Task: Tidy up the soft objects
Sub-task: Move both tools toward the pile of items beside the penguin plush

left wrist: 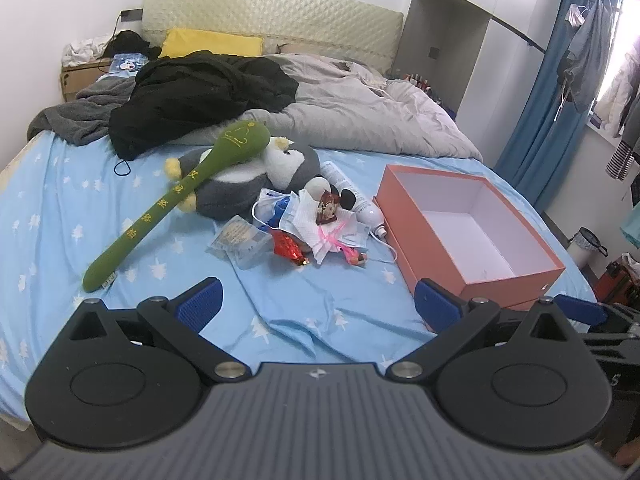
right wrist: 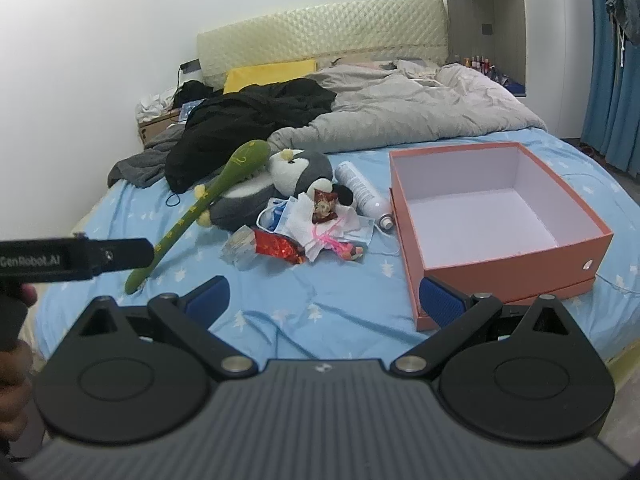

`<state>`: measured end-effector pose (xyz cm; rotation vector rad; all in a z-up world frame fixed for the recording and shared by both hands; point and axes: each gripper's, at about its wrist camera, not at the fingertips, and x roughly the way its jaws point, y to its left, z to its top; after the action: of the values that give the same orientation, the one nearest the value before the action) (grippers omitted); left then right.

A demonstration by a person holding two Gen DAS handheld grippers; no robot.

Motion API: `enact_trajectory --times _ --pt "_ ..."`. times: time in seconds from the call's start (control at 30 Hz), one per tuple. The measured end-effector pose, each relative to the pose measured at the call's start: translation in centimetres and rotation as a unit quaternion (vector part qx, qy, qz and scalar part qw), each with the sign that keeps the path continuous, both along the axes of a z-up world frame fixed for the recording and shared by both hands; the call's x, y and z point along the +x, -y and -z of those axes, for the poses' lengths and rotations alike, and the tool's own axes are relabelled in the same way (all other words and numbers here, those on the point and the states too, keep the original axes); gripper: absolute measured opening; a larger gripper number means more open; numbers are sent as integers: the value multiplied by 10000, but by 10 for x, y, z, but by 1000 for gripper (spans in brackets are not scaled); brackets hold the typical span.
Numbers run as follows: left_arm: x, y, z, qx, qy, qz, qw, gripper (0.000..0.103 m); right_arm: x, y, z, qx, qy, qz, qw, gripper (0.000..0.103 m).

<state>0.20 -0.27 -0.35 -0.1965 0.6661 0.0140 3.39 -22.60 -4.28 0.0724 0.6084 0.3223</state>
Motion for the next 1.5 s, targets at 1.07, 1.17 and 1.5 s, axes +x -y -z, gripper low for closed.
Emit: enact_trajectory --times 1.07,1.17,1.5 --pt "11 0 19 -74 -215 58 9997 103 -2 6 11 41 -86 171 9998 103" --pt "10 -1 20 -89 -249 31 9996 103 -2 5 12 -30 -86 129 9999 103" --pt "15 4 31 -134 -336 95 9993 103 -2 6 14 -83 -58 159 9998 103"
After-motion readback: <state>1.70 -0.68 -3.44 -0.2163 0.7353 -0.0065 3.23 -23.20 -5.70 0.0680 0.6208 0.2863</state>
